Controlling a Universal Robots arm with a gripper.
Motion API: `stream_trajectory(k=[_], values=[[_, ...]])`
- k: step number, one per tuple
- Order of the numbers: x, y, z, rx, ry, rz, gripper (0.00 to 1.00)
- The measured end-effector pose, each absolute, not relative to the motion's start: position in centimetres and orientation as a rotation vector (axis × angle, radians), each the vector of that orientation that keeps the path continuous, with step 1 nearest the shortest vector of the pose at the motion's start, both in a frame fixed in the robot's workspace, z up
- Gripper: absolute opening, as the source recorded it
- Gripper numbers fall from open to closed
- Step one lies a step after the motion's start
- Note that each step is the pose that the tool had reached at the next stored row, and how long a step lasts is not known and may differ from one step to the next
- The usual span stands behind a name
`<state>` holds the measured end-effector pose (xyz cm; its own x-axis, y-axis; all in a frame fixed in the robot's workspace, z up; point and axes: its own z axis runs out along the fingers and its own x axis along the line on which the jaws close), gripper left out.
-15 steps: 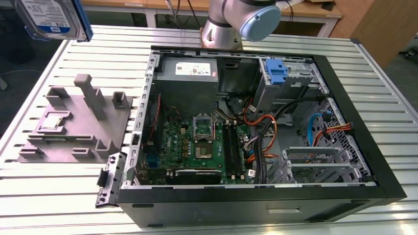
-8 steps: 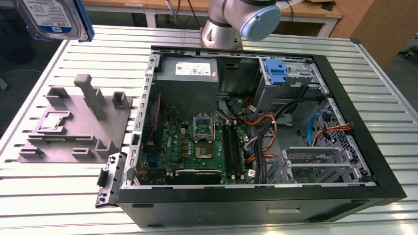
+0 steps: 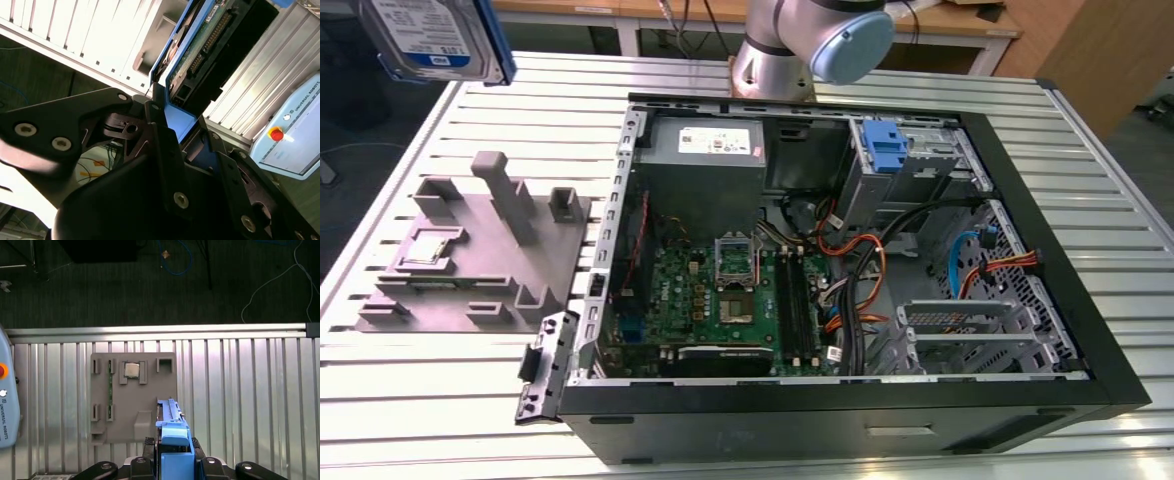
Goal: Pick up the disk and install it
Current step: 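Pick up the disk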
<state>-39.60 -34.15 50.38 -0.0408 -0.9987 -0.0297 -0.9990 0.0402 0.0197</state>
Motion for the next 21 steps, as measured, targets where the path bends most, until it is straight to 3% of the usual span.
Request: stream_trajectory(k=[21], values=[[-38.2, -34.1, 50.3, -2.170, 2.260, 0.055, 0.36]])
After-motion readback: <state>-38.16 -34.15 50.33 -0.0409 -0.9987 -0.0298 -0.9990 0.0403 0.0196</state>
